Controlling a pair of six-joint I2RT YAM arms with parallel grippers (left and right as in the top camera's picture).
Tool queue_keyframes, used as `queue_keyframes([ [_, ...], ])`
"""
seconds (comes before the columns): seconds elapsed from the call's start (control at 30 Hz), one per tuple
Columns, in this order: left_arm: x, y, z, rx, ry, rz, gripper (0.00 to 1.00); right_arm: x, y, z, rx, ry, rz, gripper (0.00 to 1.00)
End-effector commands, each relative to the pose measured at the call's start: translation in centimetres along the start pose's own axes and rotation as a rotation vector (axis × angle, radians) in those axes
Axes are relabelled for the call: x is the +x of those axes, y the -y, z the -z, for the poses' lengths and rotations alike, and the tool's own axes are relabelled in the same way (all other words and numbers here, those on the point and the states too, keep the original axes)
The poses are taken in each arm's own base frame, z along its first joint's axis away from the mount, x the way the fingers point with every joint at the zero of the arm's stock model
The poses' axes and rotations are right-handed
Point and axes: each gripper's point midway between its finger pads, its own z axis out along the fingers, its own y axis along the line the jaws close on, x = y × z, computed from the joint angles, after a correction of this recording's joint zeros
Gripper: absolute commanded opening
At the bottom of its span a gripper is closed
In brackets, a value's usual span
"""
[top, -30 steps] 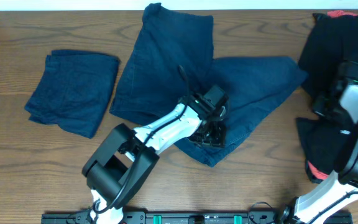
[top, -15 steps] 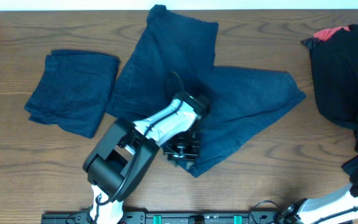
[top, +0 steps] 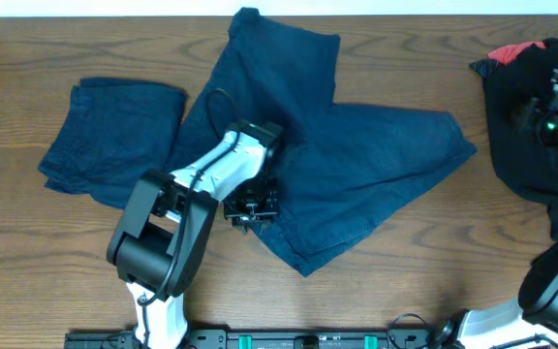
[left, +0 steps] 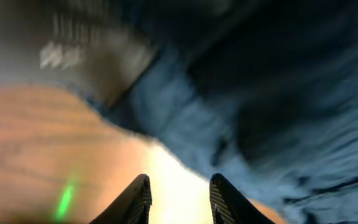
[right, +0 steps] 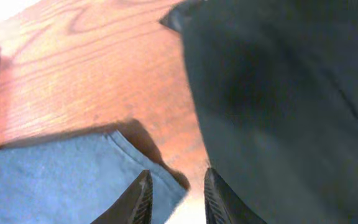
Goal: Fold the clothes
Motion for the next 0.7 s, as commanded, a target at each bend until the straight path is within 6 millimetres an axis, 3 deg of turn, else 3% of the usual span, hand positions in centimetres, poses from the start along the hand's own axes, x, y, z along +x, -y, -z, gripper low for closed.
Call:
queue_keyframes([
  [0.0,-0.2,2.4,0.9,0.154,0.007,-0.047,0.33,0.7,0.0,-2.7,0.044,-0.028,0.091,0.28],
  [0.2,-1.2,7.0,2.3,0.357,0.065,-0.125,0.39,1.8,1.7,-7.3,0.099,-0.044,0.105,0.29],
  [0.33,-1.8,8.6,2.6,0.392,0.117,-0.175,0.43,3.4,3.2,-10.1,0.121,-0.071,0.095,0.3],
  [0.53,-1.6,8.7,2.3,0.372,0.113,-0.141,0.44,5.4,6.5,-13.3,0.21,-0.096,0.08,0.35],
  [0.67,-0.9,8.2,2.1,0.353,0.08,-0.128,0.44,5.6,10.2,-13.1,0.355,-0.085,0.044,0.35],
])
